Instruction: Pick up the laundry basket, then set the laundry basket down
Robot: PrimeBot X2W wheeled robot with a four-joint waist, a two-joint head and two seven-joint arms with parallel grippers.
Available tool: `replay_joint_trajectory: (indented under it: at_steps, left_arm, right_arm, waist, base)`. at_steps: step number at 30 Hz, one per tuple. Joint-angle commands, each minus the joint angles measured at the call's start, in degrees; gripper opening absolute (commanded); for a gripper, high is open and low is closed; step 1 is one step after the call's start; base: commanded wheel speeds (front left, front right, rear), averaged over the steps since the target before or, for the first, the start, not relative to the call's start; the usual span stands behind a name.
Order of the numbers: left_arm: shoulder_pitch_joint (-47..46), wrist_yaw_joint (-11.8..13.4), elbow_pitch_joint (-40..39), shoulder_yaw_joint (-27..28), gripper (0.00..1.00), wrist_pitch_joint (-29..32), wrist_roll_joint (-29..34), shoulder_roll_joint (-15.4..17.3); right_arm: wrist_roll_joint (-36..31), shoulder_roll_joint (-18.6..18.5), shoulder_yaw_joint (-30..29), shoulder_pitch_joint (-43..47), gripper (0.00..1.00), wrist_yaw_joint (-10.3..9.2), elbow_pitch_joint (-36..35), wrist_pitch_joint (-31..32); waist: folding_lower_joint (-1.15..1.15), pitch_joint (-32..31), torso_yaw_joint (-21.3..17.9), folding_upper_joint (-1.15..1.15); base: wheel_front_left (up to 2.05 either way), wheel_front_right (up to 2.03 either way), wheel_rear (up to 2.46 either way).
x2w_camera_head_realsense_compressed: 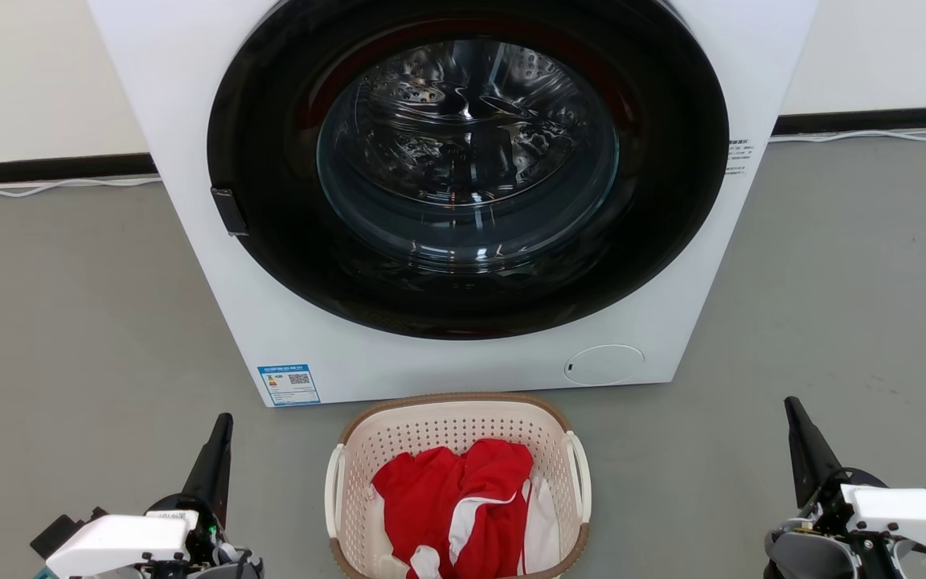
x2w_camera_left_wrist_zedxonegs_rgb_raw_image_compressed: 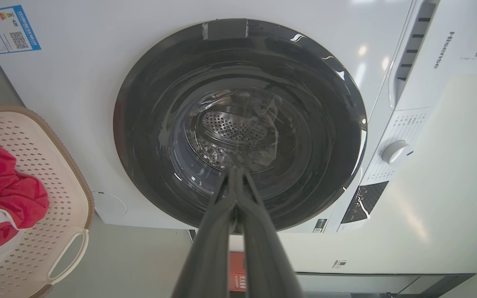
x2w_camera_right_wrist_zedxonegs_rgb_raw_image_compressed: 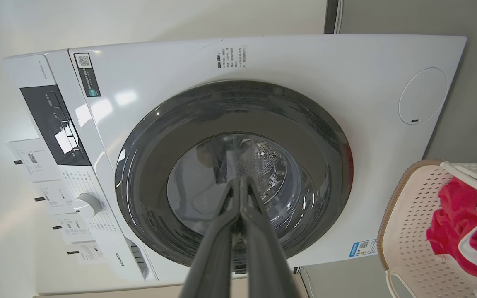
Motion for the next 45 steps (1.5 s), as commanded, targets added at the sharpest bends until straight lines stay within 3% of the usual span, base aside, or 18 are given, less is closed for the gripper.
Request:
replay_joint_trajectory:
  at_steps: [1, 45]
  left_arm:
    - [-3.1, -0.6, -1.2, 1.8, 0.0, 0.3, 0.1, 0.4]
    - [-3.1, -0.6, -1.2, 2.4, 0.0, 0.8, 0.7, -0.1]
  right_arm:
    - [0.0, -0.4, 1.2, -2.3, 0.0, 0.42, -1.5, 0.5]
    - [-0.4, -0.1, 0.7, -2.4, 0.0, 0.42, -1.4, 1.0]
  waist:
    - [0.0, 0.0, 0.0, 0.0]
    - [0.0, 0.0, 0.0, 0.0]
  base:
    - [0.0, 0.0, 0.0]
    - [0.0, 0.0, 0.0]
